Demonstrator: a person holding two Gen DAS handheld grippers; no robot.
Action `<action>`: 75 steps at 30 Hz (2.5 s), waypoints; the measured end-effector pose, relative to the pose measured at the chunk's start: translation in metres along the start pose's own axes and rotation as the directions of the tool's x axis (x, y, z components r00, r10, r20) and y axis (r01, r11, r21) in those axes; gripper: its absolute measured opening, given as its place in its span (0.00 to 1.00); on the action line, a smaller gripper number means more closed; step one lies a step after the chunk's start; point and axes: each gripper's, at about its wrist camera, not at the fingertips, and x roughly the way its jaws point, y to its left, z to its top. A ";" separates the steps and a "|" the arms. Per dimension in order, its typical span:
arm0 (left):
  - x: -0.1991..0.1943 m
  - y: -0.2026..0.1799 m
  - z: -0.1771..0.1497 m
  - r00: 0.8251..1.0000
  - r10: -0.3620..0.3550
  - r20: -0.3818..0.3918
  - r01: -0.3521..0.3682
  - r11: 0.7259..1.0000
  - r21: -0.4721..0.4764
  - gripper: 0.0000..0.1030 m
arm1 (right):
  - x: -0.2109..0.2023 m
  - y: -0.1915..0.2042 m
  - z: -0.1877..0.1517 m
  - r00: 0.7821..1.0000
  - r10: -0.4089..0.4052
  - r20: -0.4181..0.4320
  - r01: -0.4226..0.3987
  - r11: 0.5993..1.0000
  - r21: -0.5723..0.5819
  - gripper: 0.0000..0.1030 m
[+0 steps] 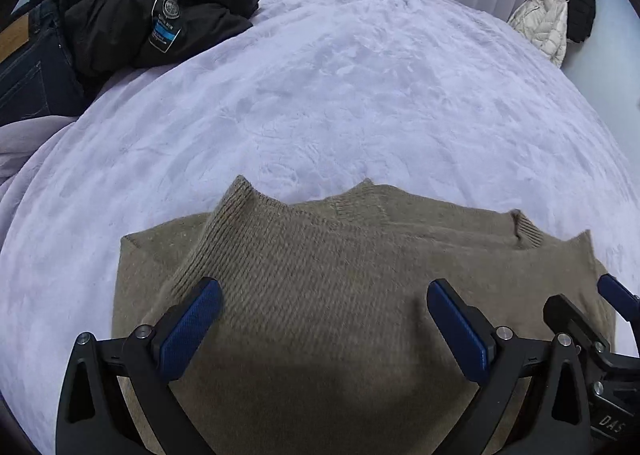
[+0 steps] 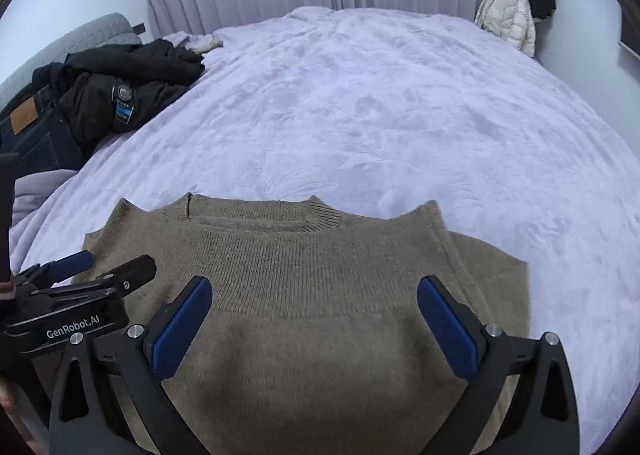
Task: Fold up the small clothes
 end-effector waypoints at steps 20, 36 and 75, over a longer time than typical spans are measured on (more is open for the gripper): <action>-0.023 -0.014 0.000 0.993 -0.070 0.096 0.065 0.996 0.062 1.00 | 0.012 -0.041 -0.004 0.976 -0.217 -0.013 0.217 0.967 0.136 0.99; -0.038 0.035 -0.062 0.995 0.039 0.087 -0.035 0.998 -0.048 1.00 | -0.013 -0.021 -0.037 0.985 -0.173 -0.010 0.173 0.980 0.098 0.99; -0.080 0.134 -0.154 0.994 0.106 0.029 -0.102 0.988 -0.113 0.99 | -0.051 -0.085 -0.103 0.989 -0.135 -0.053 0.138 0.989 0.049 0.99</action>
